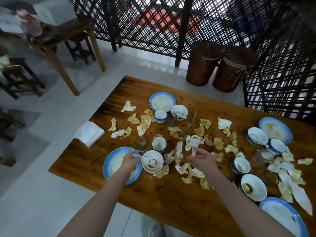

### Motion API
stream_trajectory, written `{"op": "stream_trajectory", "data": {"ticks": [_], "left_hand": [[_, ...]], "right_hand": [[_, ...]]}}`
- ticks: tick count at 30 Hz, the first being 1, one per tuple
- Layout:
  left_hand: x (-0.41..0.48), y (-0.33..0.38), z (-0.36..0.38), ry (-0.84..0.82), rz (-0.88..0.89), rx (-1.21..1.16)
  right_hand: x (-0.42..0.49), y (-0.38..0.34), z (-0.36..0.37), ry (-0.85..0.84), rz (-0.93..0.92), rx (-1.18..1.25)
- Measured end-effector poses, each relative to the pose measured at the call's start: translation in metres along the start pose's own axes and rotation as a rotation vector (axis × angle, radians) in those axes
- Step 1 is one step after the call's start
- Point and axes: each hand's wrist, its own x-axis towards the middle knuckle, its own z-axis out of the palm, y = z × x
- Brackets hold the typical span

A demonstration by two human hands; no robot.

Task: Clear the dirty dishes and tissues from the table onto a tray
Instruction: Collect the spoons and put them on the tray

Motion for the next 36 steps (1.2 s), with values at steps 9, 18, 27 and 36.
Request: {"op": "stream_trajectory", "data": {"ticks": [9, 18, 27, 36], "left_hand": [[0.023, -0.001, 0.001, 0.032, 0.031, 0.157], [0.002, 0.014, -0.003, 0.083, -0.108, -0.083], [-0.068, 0.023, 0.108, -0.149, -0.184, -0.320], [-0.175, 0.002, 0.281, -0.446, -0.114, -0.027]], "right_hand": [[-0.002, 0.002, -0.004, 0.059, 0.033, 0.042], [-0.026, 0.008, -0.032, 0.057, 0.025, 0.071], [-0.088, 0.044, -0.144, 0.162, -0.030, 0.156], [-0.161, 0.133, -0.291, 0.373, 0.003, 0.215]]}}
